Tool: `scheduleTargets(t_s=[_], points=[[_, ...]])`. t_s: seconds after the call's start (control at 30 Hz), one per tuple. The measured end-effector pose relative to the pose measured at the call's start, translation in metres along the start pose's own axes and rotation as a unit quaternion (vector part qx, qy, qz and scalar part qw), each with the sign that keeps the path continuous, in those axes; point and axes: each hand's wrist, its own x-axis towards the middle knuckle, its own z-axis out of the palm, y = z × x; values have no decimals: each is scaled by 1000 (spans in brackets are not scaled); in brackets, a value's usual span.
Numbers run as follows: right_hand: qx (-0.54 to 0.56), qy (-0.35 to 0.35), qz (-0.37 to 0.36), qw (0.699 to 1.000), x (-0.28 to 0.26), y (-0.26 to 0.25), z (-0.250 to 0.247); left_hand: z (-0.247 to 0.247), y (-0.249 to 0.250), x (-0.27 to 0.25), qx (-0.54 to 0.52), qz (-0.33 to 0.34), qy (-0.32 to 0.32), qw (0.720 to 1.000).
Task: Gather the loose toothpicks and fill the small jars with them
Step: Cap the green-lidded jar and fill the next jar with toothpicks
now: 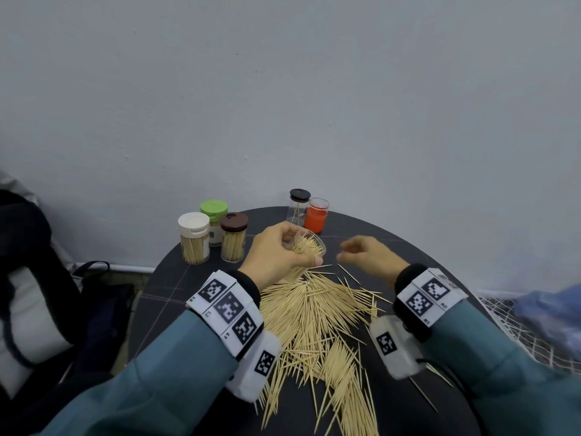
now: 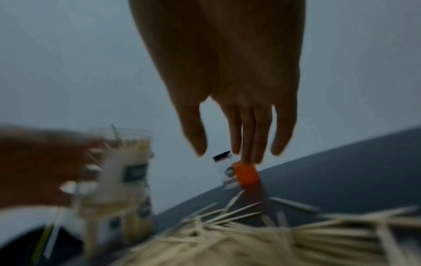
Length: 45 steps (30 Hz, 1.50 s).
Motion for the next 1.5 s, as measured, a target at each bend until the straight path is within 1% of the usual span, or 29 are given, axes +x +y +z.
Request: scheduleTargets(t_s=[0.07,0.1,0.17,0.27,0.4,0.47,0.53,0.67,0.93,1.3,1.5], points=[[-151,-69,53,985,7,6,3,0,0,1,-1,-5,-1,1000],[-198,-89,64,974,9,7,6,0,0,1,0,-6,-3,1000],[-253,-112,60,959,13,8,11,0,1,1,1,-7,-9,1000],[-290,-120,37,949,15,6,21,1,1,1,3,-8,-12,1000],[-254,-144,8,956,11,1,31,-1,0,1,7,-7,-12,1000],[-258,-152,4,954,9,-2,35,-1,0,0,8,-6,-11,1000],[-280,-143,6,949,6,-4,38,-1,0,0,12,-7,-11,1000],[-286,-120,18,951,2,-6,40,-1,-1,0,18,-8,-9,1000],[-293,-125,29,947,-3,-19,46,1,-2,-1,31,-9,-14,999],[-251,-118,25,960,-6,-21,44,0,-3,-1,21,-7,-14,1000],[-228,-101,33,968,-7,-16,44,0,-4,0,19,-9,-8,1000]])
